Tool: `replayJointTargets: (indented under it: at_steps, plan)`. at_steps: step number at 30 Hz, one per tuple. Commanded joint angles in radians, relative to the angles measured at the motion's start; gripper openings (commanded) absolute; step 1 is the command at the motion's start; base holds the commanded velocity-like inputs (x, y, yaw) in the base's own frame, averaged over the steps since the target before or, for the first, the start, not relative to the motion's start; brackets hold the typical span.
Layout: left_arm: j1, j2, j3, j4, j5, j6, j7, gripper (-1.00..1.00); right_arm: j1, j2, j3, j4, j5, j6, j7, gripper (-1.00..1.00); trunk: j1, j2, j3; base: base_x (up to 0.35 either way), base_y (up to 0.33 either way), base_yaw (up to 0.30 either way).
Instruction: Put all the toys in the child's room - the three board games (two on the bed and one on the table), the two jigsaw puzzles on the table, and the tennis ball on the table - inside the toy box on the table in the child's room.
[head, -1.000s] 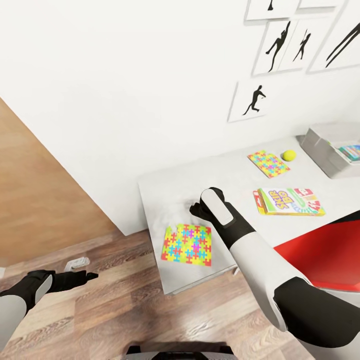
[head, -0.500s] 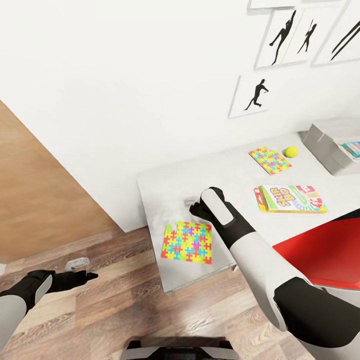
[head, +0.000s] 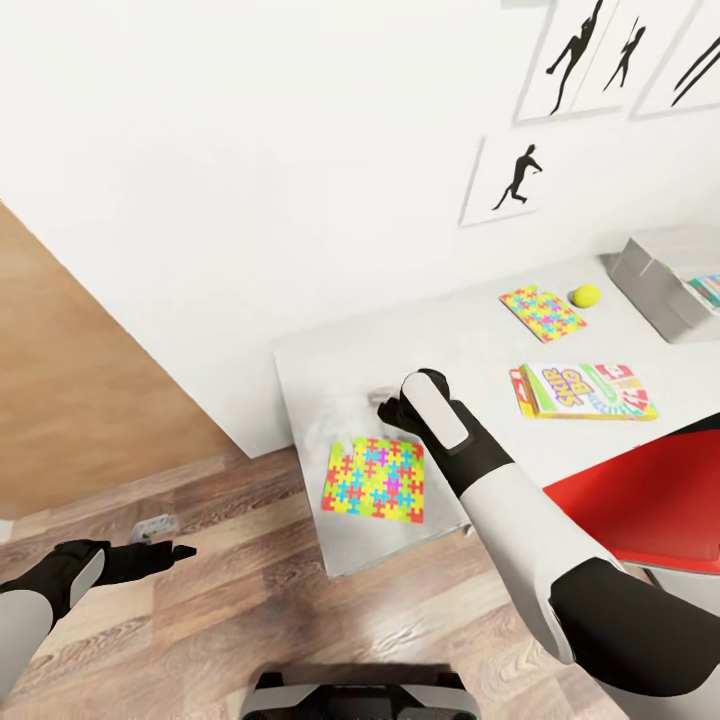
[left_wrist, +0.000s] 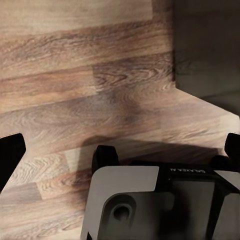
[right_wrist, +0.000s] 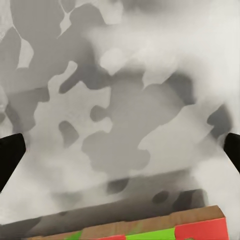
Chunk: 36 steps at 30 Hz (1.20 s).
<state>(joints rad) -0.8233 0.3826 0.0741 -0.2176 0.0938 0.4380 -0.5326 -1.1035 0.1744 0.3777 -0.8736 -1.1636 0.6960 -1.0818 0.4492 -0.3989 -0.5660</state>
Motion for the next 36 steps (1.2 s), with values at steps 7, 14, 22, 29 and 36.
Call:
replayJointTargets:
  at_steps: [7, 14, 22, 29, 36]
  plan:
    - [-0.001, 0.0, 0.006, -0.001, 0.006, 0.01, -0.001, 1.0, 0.002, 0.0, 0.001, 0.062, -0.027, -0.01, -0.004, 1.0, 0.001, -0.001, -0.003, -0.095, 0.0, 0.0]
    - [-0.001, 0.0, 0.007, 0.0, 0.006, 0.01, -0.001, 1.0, 0.002, 0.0, 0.001, 0.062, -0.027, -0.01, -0.004, 1.0, 0.001, -0.001, -0.003, -0.014, 0.0, 0.0]
    - [0.0, 0.0, 0.006, -0.001, 0.006, 0.01, -0.001, 1.0, 0.004, 0.0, 0.0, 0.062, -0.027, -0.01, -0.004, 1.0, 0.001, -0.001, -0.003, -0.05, 0.0, 0.0]
    - [0.0, -0.001, 0.006, 0.0, 0.006, 0.009, -0.001, 1.0, 0.004, 0.0, 0.0, 0.062, -0.027, -0.01, 0.008, 1.0, 0.001, -0.001, -0.003, -0.119, 0.0, 0.0]
    - [-0.001, -0.001, 0.006, 0.0, 0.006, 0.008, -0.001, 1.0, 0.004, 0.0, 0.0, 0.062, -0.027, -0.01, 0.039, 1.0, 0.001, -0.001, -0.003, -0.034, 0.0, 0.0]
